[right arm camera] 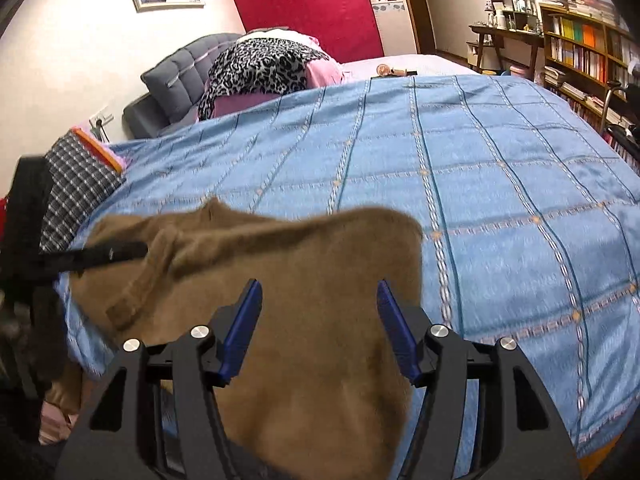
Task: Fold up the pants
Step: 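Lower the cuffs onto the folded pants and open the left gripper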
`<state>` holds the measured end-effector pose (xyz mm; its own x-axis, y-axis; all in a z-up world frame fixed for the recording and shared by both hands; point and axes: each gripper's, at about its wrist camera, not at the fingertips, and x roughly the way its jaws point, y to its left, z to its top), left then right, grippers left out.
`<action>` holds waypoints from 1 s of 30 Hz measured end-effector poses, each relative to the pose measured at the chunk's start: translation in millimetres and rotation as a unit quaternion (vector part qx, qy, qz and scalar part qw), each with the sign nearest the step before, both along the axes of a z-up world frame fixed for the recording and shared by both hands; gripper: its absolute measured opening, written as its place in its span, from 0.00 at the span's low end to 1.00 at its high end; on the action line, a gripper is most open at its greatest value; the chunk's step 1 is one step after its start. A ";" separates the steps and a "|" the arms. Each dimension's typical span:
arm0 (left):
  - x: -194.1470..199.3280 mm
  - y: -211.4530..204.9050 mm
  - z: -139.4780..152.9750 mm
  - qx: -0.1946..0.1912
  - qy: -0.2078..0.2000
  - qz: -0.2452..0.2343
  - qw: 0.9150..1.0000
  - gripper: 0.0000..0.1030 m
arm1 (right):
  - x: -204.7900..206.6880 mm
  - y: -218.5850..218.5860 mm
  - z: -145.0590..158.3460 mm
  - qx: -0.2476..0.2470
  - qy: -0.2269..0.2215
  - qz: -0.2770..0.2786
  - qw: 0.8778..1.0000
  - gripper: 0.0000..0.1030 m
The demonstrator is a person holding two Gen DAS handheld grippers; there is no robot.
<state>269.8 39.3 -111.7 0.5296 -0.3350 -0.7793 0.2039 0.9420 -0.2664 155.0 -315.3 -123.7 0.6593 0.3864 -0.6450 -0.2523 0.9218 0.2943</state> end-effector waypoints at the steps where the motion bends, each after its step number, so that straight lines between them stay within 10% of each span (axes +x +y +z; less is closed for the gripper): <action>1: -0.2 -5.1 -0.7 -0.002 -0.003 -0.005 1.000 0.54 | 8.8 4.6 0.5 -0.005 0.003 0.001 1.000 0.59; 18: 26.3 -40.9 -62.5 0.044 -0.036 -0.024 0.998 0.54 | 60.8 25.8 -63.0 -0.071 0.017 -0.024 0.997 0.59; 30: 5.9 -4.3 -30.4 0.006 -0.034 0.031 0.999 0.61 | 57.7 29.0 -67.0 -0.084 0.003 -0.025 0.996 0.59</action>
